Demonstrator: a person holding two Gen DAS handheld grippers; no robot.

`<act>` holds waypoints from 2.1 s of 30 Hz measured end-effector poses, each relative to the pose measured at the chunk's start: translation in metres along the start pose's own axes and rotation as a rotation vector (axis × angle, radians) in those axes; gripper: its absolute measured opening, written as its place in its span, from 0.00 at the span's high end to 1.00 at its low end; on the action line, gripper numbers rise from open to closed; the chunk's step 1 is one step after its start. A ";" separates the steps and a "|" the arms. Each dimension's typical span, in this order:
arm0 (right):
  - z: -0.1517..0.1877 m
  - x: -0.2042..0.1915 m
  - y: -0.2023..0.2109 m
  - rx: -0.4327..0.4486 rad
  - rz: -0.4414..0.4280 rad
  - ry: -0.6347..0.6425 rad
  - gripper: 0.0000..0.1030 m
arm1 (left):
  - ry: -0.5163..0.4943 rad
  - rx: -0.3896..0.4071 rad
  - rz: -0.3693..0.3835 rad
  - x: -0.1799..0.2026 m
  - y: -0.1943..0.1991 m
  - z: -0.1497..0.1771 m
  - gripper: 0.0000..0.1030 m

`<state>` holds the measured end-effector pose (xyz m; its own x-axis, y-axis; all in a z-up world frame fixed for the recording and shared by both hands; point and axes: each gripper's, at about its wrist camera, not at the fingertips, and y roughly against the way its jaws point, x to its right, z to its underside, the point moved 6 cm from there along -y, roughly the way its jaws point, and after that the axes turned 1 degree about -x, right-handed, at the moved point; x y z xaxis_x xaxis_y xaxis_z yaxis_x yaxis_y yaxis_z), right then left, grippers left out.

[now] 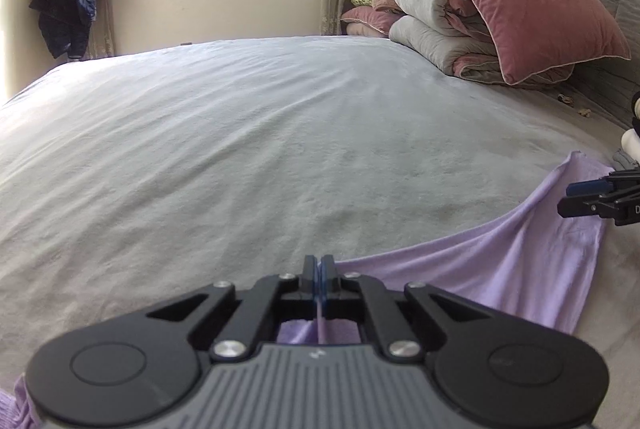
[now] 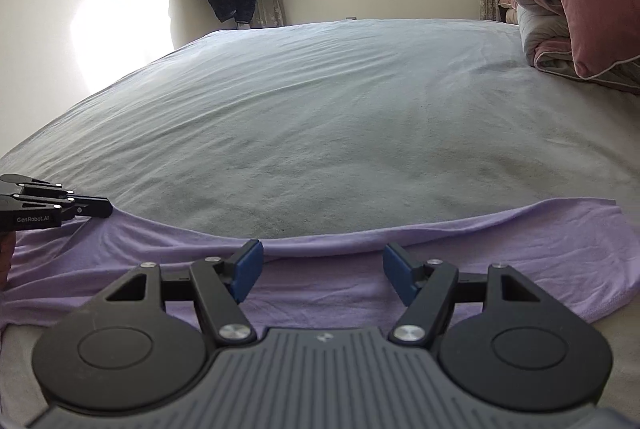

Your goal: Fold clothes

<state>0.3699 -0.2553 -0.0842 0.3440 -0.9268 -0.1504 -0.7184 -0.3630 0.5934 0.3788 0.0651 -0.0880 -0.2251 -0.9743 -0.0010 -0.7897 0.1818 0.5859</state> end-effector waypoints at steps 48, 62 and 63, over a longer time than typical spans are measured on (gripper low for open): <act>-0.035 -0.267 -0.093 -0.100 -0.354 0.374 0.62 | 0.521 -0.039 0.033 -0.211 0.076 0.074 0.83; -0.039 -0.305 -0.122 -0.019 -0.255 0.403 0.98 | 0.498 0.074 -0.235 -0.234 0.093 0.077 0.96; -0.034 -0.306 -0.130 -0.034 -0.235 0.413 0.98 | 0.486 0.058 -0.258 -0.235 0.089 0.079 0.95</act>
<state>0.3788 0.0788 -0.0889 0.7113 -0.7018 0.0390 -0.5745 -0.5484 0.6076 0.3160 0.3205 -0.1000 0.2581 -0.9350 0.2432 -0.8178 -0.0775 0.5702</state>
